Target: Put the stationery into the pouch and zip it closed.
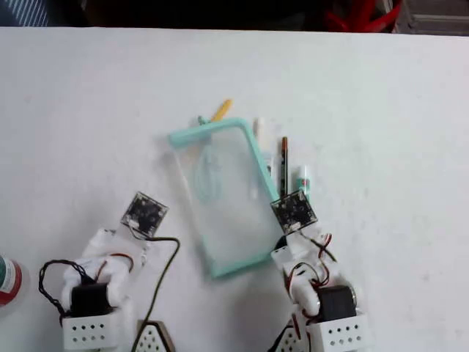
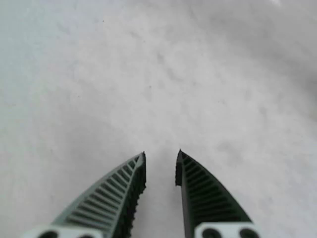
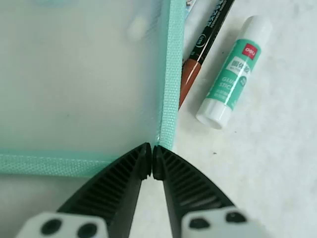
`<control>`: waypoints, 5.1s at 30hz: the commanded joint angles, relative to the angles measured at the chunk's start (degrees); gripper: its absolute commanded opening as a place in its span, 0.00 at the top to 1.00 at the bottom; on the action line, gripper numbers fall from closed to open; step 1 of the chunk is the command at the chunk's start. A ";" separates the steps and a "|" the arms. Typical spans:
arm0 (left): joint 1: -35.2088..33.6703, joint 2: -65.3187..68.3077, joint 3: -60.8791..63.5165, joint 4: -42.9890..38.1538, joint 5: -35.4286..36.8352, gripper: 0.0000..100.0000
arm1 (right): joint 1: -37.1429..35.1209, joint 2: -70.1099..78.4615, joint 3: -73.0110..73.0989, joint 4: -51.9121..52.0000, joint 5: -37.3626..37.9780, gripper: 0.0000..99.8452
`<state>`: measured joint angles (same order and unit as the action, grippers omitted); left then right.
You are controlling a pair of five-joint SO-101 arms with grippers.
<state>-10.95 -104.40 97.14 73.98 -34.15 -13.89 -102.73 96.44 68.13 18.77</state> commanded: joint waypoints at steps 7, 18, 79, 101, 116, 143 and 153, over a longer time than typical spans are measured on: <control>0.40 -0.13 -0.18 0.35 0.00 0.88 | -0.22 -0.40 0.44 0.13 0.53 0.98; 0.40 -0.13 -0.18 0.35 0.00 0.88 | -0.22 -0.40 0.44 0.13 0.53 0.98; 1.27 -0.31 -19.25 -3.25 7.12 0.88 | 0.22 -0.40 0.44 0.04 0.35 0.98; 18.42 25.63 -41.23 -13.10 24.00 0.83 | 8.75 -0.48 0.35 -2.77 0.62 0.98; 15.87 90.15 -78.59 -13.54 34.29 0.83 | 8.92 -0.48 0.35 -0.75 0.62 0.98; 9.71 141.93 -123.34 -19.43 44.57 0.75 | 8.84 -0.48 0.35 -3.47 0.62 0.98; 11.21 160.75 -152.53 1.85 42.99 0.75 | 8.66 -0.48 0.35 -3.47 0.62 0.98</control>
<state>-0.75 54.20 -45.45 70.55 9.63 -5.45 -102.73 96.44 65.85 18.77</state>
